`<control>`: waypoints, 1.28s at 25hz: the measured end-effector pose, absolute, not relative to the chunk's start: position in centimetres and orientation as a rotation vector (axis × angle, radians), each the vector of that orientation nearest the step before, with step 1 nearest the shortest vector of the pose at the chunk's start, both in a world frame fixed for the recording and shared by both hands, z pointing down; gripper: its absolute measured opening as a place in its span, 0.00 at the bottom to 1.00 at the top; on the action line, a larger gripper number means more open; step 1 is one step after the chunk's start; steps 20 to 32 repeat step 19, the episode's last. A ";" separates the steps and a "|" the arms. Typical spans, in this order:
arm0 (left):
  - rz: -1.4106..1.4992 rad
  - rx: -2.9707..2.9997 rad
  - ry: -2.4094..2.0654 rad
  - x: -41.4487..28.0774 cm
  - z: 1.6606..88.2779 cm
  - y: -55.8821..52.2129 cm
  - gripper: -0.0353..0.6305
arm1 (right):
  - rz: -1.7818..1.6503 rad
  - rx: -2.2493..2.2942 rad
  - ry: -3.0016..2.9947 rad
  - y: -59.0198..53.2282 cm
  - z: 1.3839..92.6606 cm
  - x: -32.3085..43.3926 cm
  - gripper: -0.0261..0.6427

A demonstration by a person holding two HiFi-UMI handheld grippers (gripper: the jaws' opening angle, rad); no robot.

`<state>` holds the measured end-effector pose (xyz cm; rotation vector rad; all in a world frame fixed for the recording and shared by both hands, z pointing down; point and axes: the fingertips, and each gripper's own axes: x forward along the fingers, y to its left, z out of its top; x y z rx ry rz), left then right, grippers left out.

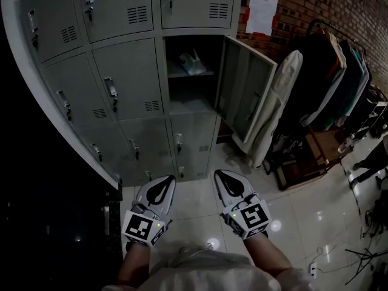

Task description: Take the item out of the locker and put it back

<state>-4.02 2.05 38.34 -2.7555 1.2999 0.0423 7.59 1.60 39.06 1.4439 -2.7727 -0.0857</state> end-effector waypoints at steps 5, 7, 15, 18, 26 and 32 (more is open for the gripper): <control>0.046 -2.763 1.288 -3.8 38.5 2.0 0.06 | -0.087 1.447 -2.762 1.3 39.3 7.7 0.04; 0.043 -2.769 1.283 -3.7 38.7 1.9 0.06 | -0.076 1.447 -2.758 1.0 39.4 7.6 0.04; 0.040 -2.777 1.274 -3.5 39.0 1.3 0.06 | -0.058 1.443 -2.759 0.3 39.4 7.3 0.04; 0.046 -2.778 1.261 -3.5 38.9 1.0 0.06 | -0.066 1.456 -2.758 0.1 39.1 7.2 0.04; 0.046 -2.778 1.257 -3.5 38.9 1.0 0.06 | -0.072 1.459 -2.756 0.0 39.0 7.2 0.04; 0.046 -2.778 1.257 -3.5 38.9 1.0 0.06 | -0.072 1.459 -2.756 0.0 39.0 7.2 0.04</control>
